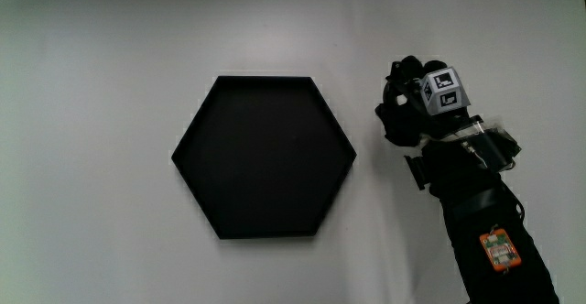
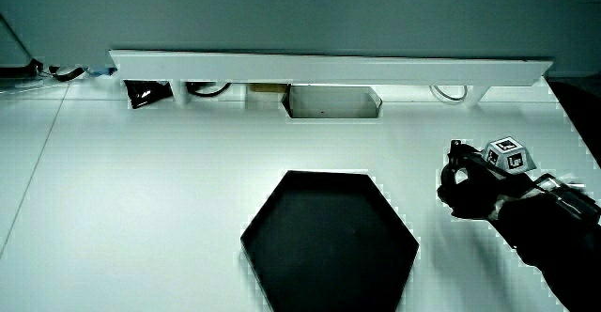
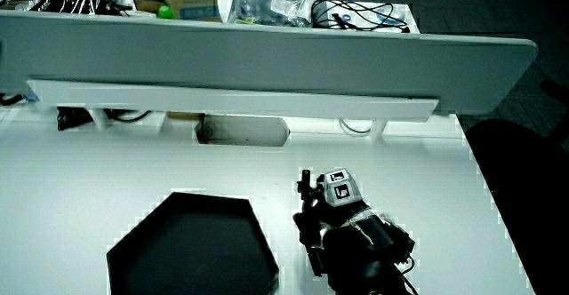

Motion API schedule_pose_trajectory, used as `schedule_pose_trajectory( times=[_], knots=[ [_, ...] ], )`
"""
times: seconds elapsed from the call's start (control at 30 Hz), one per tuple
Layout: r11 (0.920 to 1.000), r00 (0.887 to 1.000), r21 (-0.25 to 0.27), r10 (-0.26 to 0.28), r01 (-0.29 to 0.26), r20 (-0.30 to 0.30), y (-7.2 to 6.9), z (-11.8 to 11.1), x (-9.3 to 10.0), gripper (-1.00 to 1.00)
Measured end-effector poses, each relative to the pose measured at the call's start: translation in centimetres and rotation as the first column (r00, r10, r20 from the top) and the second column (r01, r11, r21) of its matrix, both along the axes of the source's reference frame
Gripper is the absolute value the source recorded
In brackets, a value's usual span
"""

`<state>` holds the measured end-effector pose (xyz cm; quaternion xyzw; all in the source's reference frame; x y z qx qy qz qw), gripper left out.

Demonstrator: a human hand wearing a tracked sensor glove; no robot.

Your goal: Place black tape on desk

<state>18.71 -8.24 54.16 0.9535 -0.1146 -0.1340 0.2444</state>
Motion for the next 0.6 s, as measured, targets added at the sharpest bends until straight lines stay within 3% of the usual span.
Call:
schedule_pose_trajectory(
  times=[0.17,0.2,0.47,0.53,0.6],
  knots=[
    [0.9955,0.996,-0.065,0.065,-0.069,-0.061,-0.9,2.6,1.2,0.0],
    [0.9962,0.996,-0.053,0.065,-0.068,-0.067,-1.0,2.9,1.2,0.0],
    [0.9839,0.988,-0.152,0.072,-0.093,-0.139,-1.4,5.4,1.5,0.0],
    [0.979,0.983,-0.169,0.086,-0.114,-0.165,-1.3,6.2,1.7,0.0],
    [0.9789,0.978,-0.167,0.085,-0.118,-0.193,-1.3,6.9,1.2,0.0]
  ],
)
